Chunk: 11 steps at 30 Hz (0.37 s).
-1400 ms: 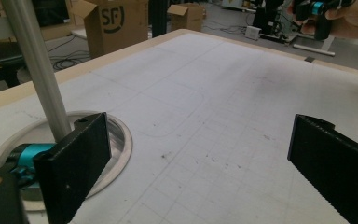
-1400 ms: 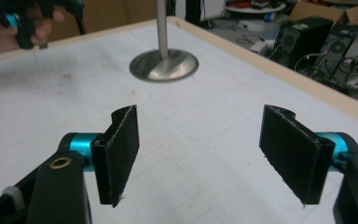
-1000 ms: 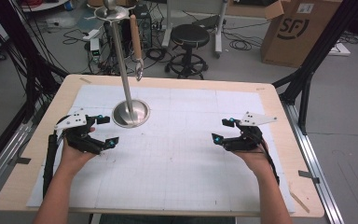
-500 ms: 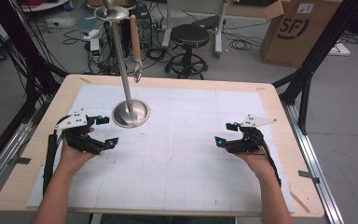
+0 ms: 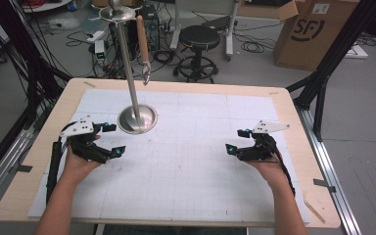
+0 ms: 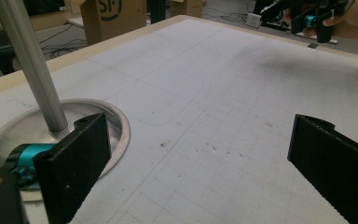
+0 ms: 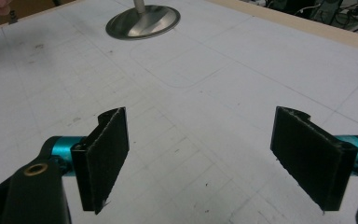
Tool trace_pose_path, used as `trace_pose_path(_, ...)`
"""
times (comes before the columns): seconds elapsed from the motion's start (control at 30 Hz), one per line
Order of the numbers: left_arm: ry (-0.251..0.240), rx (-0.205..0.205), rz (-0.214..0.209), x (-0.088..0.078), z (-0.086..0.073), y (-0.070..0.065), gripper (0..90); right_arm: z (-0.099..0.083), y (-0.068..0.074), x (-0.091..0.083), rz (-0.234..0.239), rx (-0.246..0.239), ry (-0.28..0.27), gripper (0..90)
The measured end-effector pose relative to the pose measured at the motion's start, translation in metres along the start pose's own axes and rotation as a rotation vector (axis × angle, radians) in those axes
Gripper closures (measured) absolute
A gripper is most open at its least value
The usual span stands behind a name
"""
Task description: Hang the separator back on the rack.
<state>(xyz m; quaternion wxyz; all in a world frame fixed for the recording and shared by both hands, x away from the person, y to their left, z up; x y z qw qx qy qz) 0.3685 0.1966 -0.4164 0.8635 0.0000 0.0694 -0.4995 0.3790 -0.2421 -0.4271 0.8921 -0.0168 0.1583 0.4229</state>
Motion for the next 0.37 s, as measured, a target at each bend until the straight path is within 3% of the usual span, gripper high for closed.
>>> trace_pose_path(0.37,0.023,-0.007,0.006,0.0023,-0.0055,0.0027,6.4,-0.0008,-0.0034,-0.0011,-0.004,0.014,-0.001,18.3)
Point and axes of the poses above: each handheld gripper's, and its own axes: x roughly forward along the jaws, z roughly out of its top, y roughly to its left, the point moved 6 cm from there along x, roughly forward along the jaws, and after that the axes turned 11 degrees about -y, right-handed, at the moved point
